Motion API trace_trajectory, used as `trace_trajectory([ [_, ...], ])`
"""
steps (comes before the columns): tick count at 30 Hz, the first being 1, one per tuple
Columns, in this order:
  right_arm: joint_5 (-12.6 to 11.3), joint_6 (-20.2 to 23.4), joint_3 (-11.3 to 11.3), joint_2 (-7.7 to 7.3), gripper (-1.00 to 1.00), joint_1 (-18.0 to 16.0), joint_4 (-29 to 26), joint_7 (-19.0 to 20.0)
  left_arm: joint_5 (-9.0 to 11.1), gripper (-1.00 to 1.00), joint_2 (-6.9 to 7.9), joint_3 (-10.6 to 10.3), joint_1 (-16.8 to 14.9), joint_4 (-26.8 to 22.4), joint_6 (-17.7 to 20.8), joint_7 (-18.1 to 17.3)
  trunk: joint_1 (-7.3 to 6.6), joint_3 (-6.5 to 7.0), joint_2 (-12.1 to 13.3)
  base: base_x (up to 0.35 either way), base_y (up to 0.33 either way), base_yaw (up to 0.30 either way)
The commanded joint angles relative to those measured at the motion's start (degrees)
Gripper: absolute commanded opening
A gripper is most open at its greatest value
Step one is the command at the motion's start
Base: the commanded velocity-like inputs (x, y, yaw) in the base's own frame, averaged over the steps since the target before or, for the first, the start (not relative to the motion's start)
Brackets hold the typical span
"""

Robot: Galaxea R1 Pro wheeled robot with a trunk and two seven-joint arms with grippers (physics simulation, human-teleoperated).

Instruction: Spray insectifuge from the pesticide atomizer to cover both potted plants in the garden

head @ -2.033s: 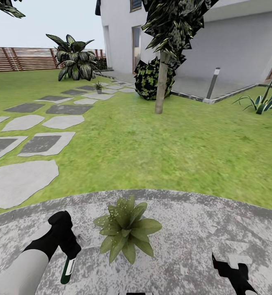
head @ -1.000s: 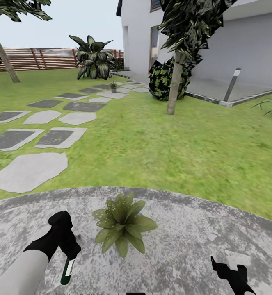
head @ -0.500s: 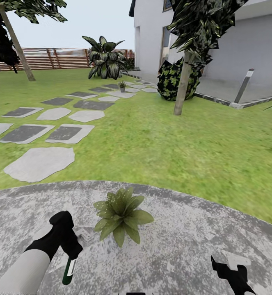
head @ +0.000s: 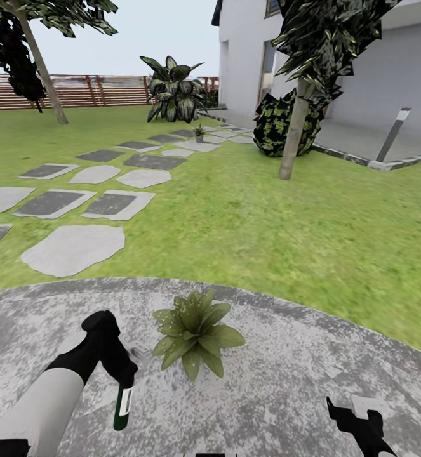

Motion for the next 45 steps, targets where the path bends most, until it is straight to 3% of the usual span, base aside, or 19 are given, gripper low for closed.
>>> trace_trajectory([
  [1, 0.34, -0.27, -0.47, -0.01, 1.00, -0.06, -0.02, 0.50, -0.66, -1.00, -0.02, -0.06, -0.07, -0.06, 0.60, -1.89, -0.01, -0.05, -0.02, 0.000, 0.000, 0.007],
  [3, 0.36, -0.27, -0.49, -0.02, 1.00, -0.08, -0.04, 0.49, -1.48, -1.00, 0.03, -1.24, -0.63, -0.03, 0.60, -4.23, -0.01, -0.05, -0.02, 0.000, 0.000, 0.003],
  [5, 0.35, -0.26, -0.48, 0.01, 1.00, -0.07, -0.05, 0.52, -3.11, -1.00, 0.01, -2.95, -1.14, 0.01, 0.61, -4.23, -0.01, -0.05, -0.02, 0.000, 0.000, 0.001],
  [8, 0.25, -0.26, -0.51, 0.04, 1.00, -0.06, -0.11, 0.47, -4.67, -1.00, 0.12, -3.64, -1.20, 0.02, 0.73, -4.23, -0.01, -0.05, -0.02, 0.000, 0.000, 0.000],
  [14, 0.19, -0.26, -0.44, 0.12, 1.00, -0.10, -0.06, 0.44, -4.77, -1.00, 0.05, -3.62, -1.28, -0.34, 0.79, -4.23, -0.01, -0.05, -0.02, 0.000, -0.191, 0.065],
  [29, 0.19, -0.28, -0.44, 0.13, 1.00, -0.07, 0.04, 0.44, -4.88, -1.00, 0.21, -3.78, -1.08, -0.68, 1.82, -4.23, -0.01, -0.05, -0.02, 0.042, -0.241, 0.272],
  [45, 0.14, -0.26, -0.36, 0.21, 1.00, -0.06, 0.03, 0.44, -4.89, -1.00, 0.25, -3.71, -1.36, -0.72, 2.79, -4.23, -0.01, -0.05, -0.02, -0.002, -0.122, 0.149],
])
